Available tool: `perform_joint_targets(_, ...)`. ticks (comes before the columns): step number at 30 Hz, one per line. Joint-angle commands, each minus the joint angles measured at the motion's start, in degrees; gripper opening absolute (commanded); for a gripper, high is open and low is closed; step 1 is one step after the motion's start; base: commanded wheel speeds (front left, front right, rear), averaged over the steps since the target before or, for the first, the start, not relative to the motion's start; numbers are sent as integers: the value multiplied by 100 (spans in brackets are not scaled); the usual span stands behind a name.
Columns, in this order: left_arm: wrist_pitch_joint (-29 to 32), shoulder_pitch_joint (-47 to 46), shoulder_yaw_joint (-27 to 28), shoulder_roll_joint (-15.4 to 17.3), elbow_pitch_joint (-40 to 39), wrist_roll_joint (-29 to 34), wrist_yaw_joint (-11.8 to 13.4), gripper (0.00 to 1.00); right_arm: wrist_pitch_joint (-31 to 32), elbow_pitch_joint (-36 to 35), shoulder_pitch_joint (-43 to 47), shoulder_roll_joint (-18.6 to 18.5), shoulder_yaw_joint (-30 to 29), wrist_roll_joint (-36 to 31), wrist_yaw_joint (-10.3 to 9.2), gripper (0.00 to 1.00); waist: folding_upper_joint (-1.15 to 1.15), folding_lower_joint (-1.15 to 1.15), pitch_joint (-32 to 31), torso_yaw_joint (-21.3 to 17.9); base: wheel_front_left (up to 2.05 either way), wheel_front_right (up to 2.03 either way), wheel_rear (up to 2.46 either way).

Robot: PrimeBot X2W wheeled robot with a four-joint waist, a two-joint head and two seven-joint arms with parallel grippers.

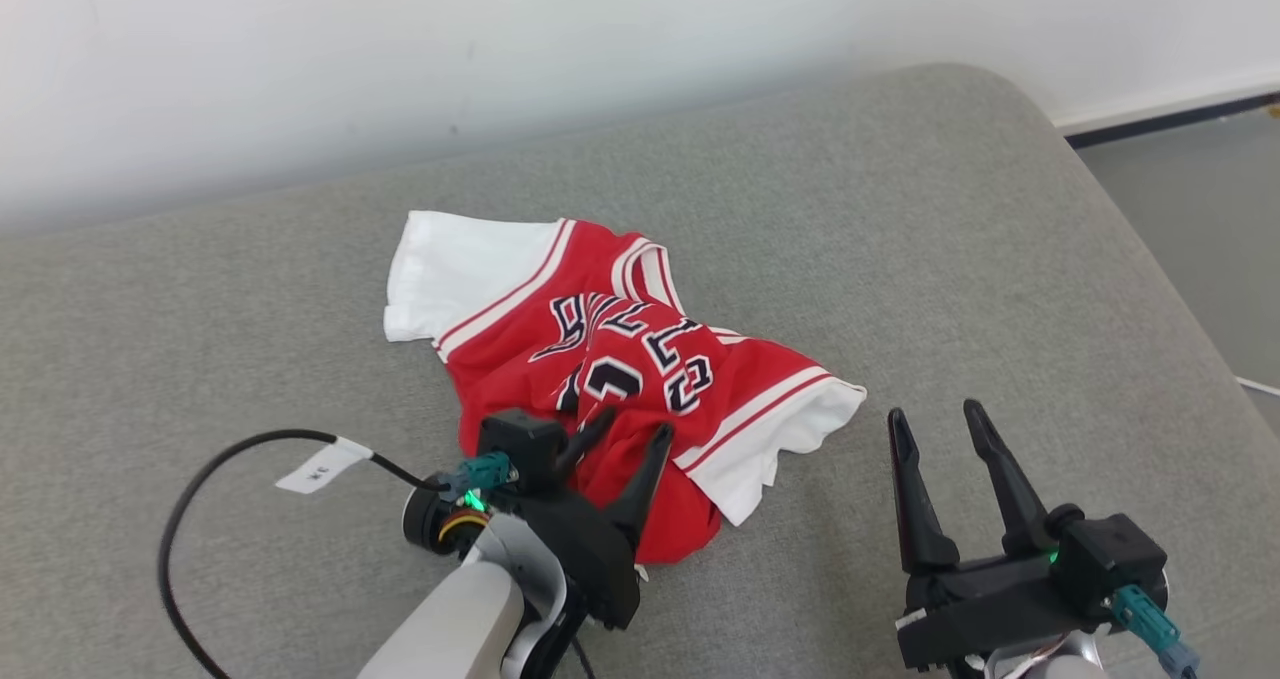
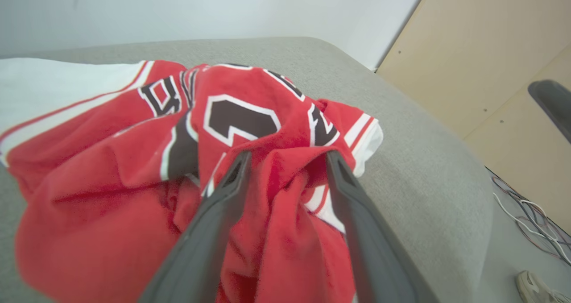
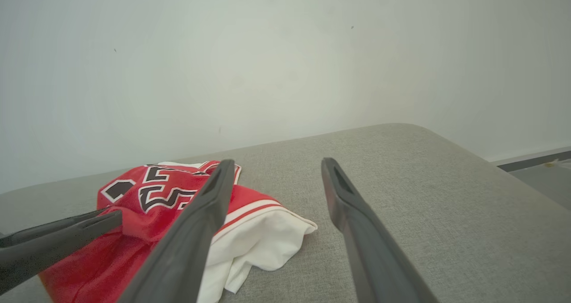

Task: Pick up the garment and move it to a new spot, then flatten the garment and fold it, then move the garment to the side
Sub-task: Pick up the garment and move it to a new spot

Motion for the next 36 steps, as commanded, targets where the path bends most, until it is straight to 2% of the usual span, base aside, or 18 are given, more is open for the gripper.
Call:
perform_joint_targets(1, -126, -118, 11, -19, -53, -59, -1, 100, -10, 5, 96, -12, -14, -45, -10, 100, 0, 0, -172, 169, 0, 0, 0)
perform_joint_targets(7, -429, -210, 114, -13, -399, -168, 80, 100, -9, 28, 262, -11, -52, -43, -10, 100, 0, 0, -330, 319, 0, 0, 0)
perform_joint_targets(10, -578, -92, 226, 131, -646, -144, 202, 100, -10, 19, 312, -10, -52, -46, -10, 100, 0, 0, -383, 374, 0, 0, 0)
perform_joint_targets(17, -896, 380, 599, 730, -1091, 85, 656, 100, -10, -17, 334, -10, -104, -73, -10, 100, 0, 0, -402, 492, 0, 0, 0)
perform_joint_targets(26, -1028, 1301, 1329, 1641, -1625, 392, 1089, 100, -9, -32, 352, -10, -300, -118, -10, 100, 0, 0, -387, 690, 0, 0, 0)
perform_joint_targets(30, -1027, 1794, 1614, 1818, -1979, 618, 1305, 100, -10, -13, 398, -10, -369, -153, -10, 100, 0, 0, -424, 785, 0, 0, 0)
perform_joint_targets(36, -1029, 2453, 2005, 1788, -2400, 969, 1507, 100, -10, 12, 434, -11, -377, -211, -10, 100, 0, 0, -502, 856, 0, 0, 0)
